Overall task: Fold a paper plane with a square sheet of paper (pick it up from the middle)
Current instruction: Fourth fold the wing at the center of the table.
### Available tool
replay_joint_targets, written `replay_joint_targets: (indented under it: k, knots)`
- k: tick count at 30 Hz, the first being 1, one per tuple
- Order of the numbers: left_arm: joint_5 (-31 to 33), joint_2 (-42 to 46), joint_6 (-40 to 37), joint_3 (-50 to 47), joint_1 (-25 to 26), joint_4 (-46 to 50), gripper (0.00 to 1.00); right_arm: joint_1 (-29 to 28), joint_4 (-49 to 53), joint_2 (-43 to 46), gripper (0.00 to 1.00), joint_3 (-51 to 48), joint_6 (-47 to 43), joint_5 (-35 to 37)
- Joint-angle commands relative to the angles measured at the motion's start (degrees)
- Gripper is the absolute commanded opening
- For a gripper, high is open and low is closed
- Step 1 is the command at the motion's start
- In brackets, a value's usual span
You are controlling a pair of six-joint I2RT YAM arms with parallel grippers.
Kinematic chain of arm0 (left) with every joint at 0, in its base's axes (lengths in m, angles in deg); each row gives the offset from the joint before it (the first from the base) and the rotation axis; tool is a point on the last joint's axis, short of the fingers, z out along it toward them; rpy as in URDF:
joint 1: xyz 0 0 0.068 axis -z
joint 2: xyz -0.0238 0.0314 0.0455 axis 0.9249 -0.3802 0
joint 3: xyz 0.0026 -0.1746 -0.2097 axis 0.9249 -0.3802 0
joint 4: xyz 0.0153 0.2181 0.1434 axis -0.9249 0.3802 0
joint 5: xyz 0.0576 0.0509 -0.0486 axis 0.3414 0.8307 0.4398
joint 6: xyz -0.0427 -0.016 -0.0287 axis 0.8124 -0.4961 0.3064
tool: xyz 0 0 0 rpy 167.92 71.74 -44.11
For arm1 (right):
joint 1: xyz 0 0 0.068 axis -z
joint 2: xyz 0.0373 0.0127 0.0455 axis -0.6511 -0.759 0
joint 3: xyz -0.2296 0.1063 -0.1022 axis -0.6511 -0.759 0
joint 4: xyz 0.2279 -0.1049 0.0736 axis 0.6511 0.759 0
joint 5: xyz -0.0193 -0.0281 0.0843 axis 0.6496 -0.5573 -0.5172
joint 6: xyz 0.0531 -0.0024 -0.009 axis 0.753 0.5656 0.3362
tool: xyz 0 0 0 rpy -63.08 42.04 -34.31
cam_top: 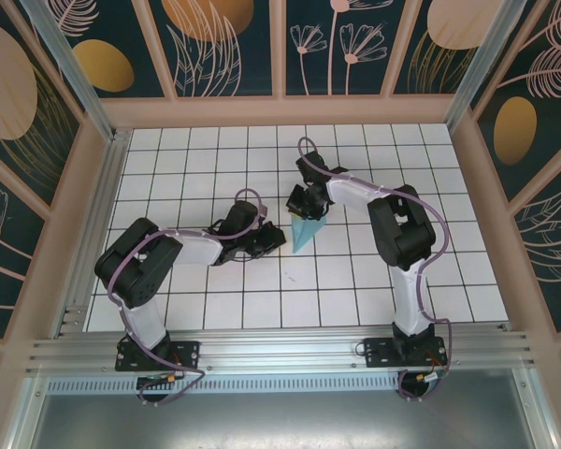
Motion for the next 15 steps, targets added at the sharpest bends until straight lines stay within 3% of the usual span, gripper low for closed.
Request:
replay_joint_targets:
  k: [1,8,15]
  knots:
    - [1.7,1.2,3.12,-1.57,-0.24,-7.5,0.18,0.51,-0.88,-0.6,0.0,0.57,1.12,0.73]
    - [-0.65,-1.92,6.65,-2.12,-0.25,-16.62,0.26,0.77,-1.32,-0.74,0.0,0.58,1.87,1.13]
    - [0.58,-2.13,5.3,-1.21,-0.24,-13.6,0.25,0.95,-1.14,-1.2,0.0,0.49,2.16,1.31]
